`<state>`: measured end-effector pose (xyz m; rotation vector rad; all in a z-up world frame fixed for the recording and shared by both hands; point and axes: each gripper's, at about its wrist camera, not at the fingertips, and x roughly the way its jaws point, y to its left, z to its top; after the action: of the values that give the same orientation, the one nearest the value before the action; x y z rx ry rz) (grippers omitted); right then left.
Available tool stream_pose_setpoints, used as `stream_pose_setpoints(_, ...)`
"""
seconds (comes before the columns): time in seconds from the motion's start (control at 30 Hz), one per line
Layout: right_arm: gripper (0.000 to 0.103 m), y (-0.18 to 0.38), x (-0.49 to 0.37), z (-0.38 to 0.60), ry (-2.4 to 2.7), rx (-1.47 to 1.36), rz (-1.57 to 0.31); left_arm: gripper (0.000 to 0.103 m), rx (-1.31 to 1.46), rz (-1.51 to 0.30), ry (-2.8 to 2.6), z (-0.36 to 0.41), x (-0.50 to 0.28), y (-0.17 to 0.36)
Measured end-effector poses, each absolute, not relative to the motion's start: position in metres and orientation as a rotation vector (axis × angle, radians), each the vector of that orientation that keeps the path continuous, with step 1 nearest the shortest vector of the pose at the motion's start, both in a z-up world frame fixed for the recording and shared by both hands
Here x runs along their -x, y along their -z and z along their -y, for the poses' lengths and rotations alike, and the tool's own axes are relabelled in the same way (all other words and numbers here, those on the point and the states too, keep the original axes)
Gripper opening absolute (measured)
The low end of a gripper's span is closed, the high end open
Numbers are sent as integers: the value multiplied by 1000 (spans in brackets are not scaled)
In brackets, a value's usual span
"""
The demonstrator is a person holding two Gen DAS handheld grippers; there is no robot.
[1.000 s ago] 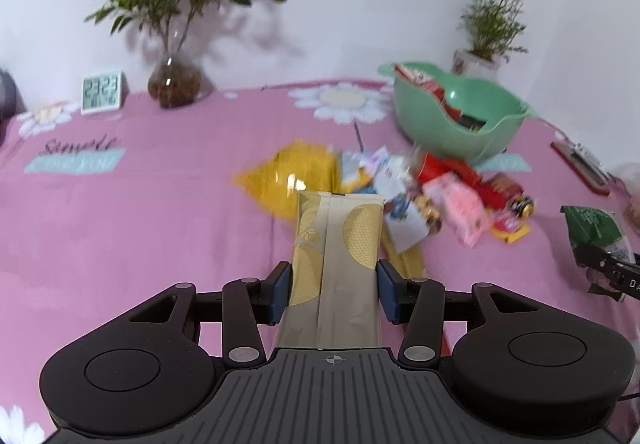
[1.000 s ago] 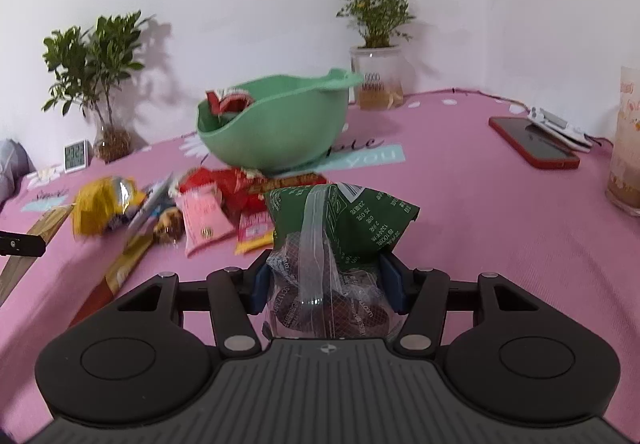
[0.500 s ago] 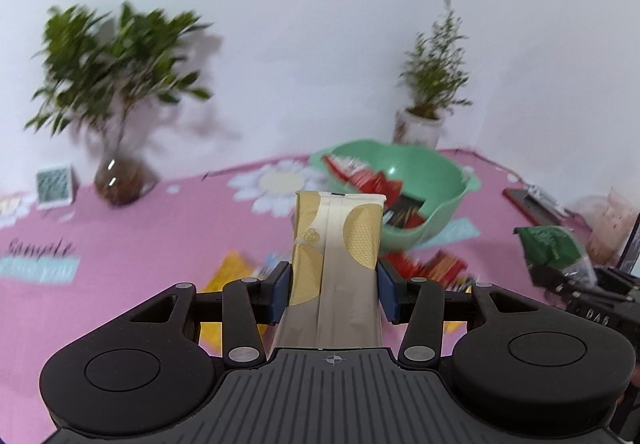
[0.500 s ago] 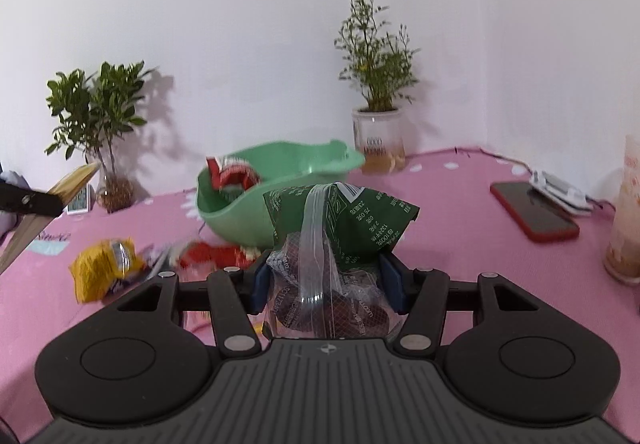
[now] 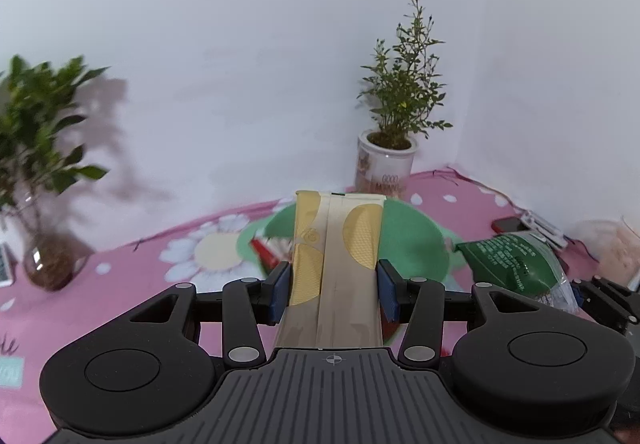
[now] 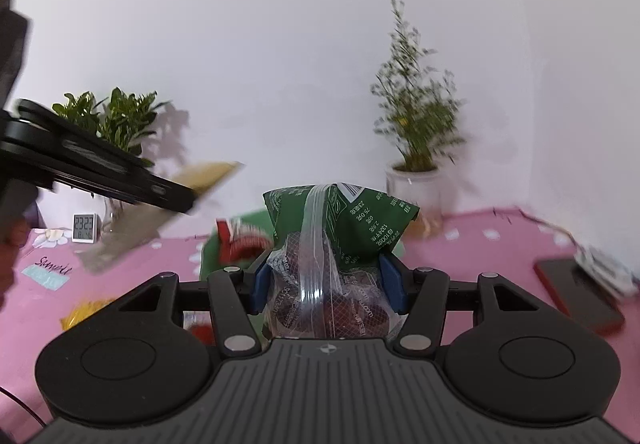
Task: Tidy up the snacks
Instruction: 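Carry the cream packet and green bag over the green bowl and open both tools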
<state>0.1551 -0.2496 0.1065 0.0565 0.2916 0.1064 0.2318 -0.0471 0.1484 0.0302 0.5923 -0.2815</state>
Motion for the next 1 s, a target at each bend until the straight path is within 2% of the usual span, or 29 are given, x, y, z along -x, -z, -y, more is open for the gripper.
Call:
stream_pose_setpoints(0.23, 61, -107, -213, 241, -140, -25, -294, 103, 3, -627, 280, 62, -291, -129)
stream_pose_setpoints(0.4, 64, -94, -245, 233, -140, 24, -344, 103, -26, -584, 239, 58, -294, -125)
stream_pose_setpoints(0.5, 67, -88, -244, 232, -132, 41, -358, 103, -29, -566, 229, 46, -279, -131)
stream_pose_setpoints(0.57, 77, -89, -234, 233, -126, 34, -347, 103, -26, -547, 214, 36, -264, -136)
stream_pose_setpoints(0.6, 78, -89, -228, 233, -124, 28, -341, 103, -21, -542, 204, 31, -257, -137)
stream_pose_setpoints(0.8, 80, -88, -183, 239, -114, 37, -330, 103, 0, -592, 174, 6, -204, -126)
stream_pose_setpoints(0.93, 79, -72, -169, 248, -120, -9, -401, 103, 22, -666, 149, -8, -163, -95)
stream_pose_setpoints(1.0, 73, -59, -175, 252, -125, -50, -477, 103, 32, -730, 137, -11, -149, -73)
